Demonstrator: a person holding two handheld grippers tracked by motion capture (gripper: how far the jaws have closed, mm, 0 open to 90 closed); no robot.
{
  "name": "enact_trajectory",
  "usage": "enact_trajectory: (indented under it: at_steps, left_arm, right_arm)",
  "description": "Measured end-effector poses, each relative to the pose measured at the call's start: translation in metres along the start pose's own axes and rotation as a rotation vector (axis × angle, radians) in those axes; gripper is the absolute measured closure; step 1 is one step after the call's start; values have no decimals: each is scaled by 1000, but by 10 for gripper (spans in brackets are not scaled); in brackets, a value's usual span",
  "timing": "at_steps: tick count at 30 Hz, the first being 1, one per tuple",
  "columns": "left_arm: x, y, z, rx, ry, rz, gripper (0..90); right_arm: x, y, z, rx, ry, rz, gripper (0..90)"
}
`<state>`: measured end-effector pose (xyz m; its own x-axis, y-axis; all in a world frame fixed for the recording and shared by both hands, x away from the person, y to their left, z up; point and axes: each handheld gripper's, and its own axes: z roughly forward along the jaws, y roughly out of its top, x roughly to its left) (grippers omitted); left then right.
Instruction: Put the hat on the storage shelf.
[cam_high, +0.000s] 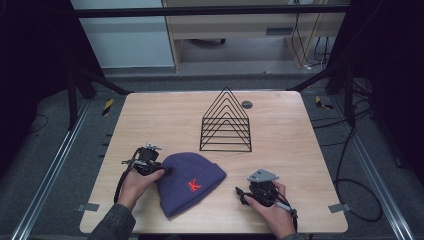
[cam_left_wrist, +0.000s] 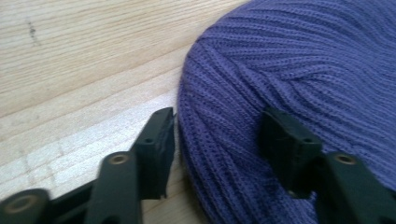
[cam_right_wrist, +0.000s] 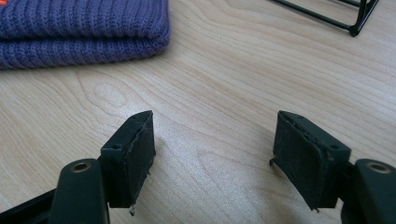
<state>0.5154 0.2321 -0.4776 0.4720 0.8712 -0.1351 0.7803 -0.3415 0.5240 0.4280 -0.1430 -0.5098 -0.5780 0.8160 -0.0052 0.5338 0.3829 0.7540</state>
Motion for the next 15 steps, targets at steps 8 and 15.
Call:
enact_trajectory:
  at_steps: [8, 15]
  left_arm:
    - [-3, 0, 1, -4, -43, 17, 712]
    - [-9, 0, -5, -30, -8, 62, 773]
  right_arm:
    - [0, -2, 0, -16, -1, -4, 294]
    - [0, -2, 0, -16, 0, -3, 294]
